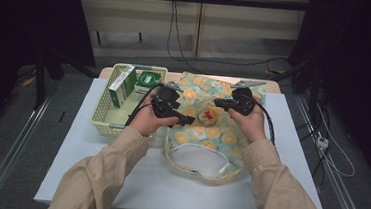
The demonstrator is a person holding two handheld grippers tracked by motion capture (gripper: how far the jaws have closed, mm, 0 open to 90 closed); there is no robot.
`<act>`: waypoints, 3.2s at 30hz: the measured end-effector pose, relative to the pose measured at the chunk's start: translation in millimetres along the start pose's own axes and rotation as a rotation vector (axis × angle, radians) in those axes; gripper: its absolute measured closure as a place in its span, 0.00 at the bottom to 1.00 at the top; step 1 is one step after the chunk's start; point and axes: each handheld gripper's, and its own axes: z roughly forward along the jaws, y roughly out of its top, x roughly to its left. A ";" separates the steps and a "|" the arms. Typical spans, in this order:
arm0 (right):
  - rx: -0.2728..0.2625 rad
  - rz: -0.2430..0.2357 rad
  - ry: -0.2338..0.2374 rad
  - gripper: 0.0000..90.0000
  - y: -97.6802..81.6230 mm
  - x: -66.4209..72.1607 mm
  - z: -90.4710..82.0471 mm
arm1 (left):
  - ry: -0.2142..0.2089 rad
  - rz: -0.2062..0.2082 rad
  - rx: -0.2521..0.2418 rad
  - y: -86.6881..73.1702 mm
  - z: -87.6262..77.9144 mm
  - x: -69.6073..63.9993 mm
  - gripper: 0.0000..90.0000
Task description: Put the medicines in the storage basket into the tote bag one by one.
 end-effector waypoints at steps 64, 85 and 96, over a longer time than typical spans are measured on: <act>-0.013 0.007 0.004 1.00 2.8 -2.4 -8.0 | 0.336 -0.207 -0.019 -13.2 -25.5 132.3 0.09; -0.018 0.006 0.001 1.00 4.7 -7.5 -9.7 | 0.401 -0.227 0.000 -7.5 -4.4 153.3 0.11; -0.009 -0.001 -0.001 1.00 5.1 -8.5 -10.1 | 0.444 -0.213 0.018 -7.8 8.4 158.7 0.12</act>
